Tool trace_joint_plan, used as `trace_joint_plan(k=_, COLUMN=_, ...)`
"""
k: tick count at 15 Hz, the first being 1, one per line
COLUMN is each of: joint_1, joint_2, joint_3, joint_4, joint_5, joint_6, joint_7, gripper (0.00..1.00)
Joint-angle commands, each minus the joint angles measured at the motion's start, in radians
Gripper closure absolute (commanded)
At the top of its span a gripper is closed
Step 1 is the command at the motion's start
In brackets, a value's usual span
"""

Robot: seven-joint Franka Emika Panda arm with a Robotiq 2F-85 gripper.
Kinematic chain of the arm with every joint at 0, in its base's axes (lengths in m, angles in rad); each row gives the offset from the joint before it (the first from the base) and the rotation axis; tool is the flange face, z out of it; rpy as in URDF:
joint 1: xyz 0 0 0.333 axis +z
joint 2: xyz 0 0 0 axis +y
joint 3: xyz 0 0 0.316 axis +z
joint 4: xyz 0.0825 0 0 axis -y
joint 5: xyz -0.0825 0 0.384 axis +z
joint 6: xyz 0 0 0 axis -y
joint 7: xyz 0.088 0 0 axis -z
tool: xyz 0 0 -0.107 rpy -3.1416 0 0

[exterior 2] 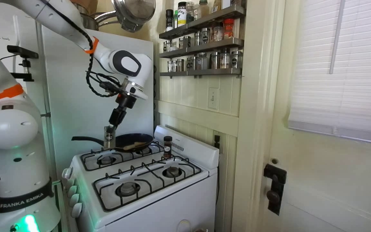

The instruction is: Put the spice bottle on the bottle shelf

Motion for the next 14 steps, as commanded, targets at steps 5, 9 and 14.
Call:
trace_joint_plan(k=5, joint_1=-0.040, joint_2=0.038, joint_3=0.007, joint_4=0.009, joint_5=-0.125, joint_6=0.147, joint_7=-0.008, gripper=0.75)
trace_joint_plan(k=9, joint_1=-0.025, joint_2=0.081, joint_3=0.008, joint_4=-0.014, joint_5=-0.108, joint_6=0.342, joint_7=-0.029, gripper=0.75)
trace_joint_plan(k=14, joint_1=0.010, joint_2=0.163, joint_3=0.000, joint_4=-0.046, joint_5=-0.028, joint_6=0.557, joint_7=-0.089, gripper=0.75)
